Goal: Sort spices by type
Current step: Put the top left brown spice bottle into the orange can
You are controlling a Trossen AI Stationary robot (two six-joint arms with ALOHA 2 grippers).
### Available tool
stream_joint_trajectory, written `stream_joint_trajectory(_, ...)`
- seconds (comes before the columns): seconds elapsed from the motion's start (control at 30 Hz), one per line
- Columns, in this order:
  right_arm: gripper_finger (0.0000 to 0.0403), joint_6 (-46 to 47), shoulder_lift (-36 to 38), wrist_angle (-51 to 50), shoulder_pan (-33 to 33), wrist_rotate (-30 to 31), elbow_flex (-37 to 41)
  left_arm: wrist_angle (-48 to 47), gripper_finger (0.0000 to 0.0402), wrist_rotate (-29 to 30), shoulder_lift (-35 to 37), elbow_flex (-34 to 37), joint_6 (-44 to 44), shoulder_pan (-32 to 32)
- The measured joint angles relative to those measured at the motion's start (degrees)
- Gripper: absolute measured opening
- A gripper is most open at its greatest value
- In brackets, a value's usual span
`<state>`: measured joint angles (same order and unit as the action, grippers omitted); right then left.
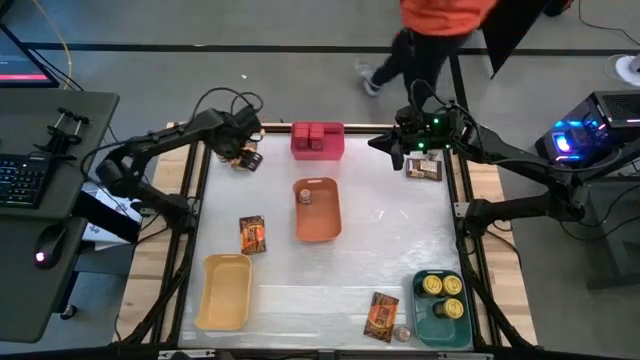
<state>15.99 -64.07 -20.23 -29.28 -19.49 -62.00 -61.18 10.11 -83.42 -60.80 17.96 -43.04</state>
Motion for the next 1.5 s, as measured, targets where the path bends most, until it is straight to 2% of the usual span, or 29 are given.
stream_joint_trajectory(0.23,0.0000,-0.6,0.0,0.0,0.0,0.0,0.0,0.2,0.0232,10.0,-5.4,-2.0,3.1,-6.8)
stream_joint_trajectory(0.37,0.0000,-0.5,0.0,-0.1,0.0,0.0,0.0,-0.3,0.0232,9.4,-5.4,-2.1,5.8,-7.6)
stream_joint_trajectory(0.57,0.0000,-0.6,0.0,0.0,0.0,0.0,0.0,2.0,0.0232,9.2,-5.4,-1.6,3.9,-7.6)
stream_joint_trajectory(0.67,0.0000,-0.7,0.0,-0.1,0.0,0.0,0.0,3.5,0.0236,6.5,-5.4,-1.6,3.4,-8.8)
stream_joint_trajectory(0.77,0.0000,-1.0,0.0,-0.1,0.0,0.0,0.0,3.5,0.0254,3.7,-5.4,-1.6,2.5,-10.9)
stream_joint_trajectory(0.87,0.0000,-1.3,0.0,-0.1,0.0,0.0,0.0,3.0,0.0285,3.5,-5.4,-1.6,1.4,-12.9)
stream_joint_trajectory(1.03,0.0000,-2.1,0.0,-0.1,0.0,0.0,0.0,3.7,0.0326,4.0,-5.4,-1.6,1.5,-14.4)
stream_joint_trajectory(1.2,0.0000,-2.1,0.0,-0.2,0.0,0.0,0.0,0.0,0.0328,4.1,-5.4,-1.6,5.3,-13.4)
stream_joint_trajectory(1.37,0.0000,-2.1,0.0,-0.3,0.0,0.0,0.0,1.9,0.0326,9.7,-5.4,-1.6,7.3,-12.6)
stream_joint_trajectory(1.5,0.0000,-2.1,0.0,-0.6,0.0,0.0,0.0,3.5,0.0326,11.8,-5.5,-0.8,9.5,-12.5)
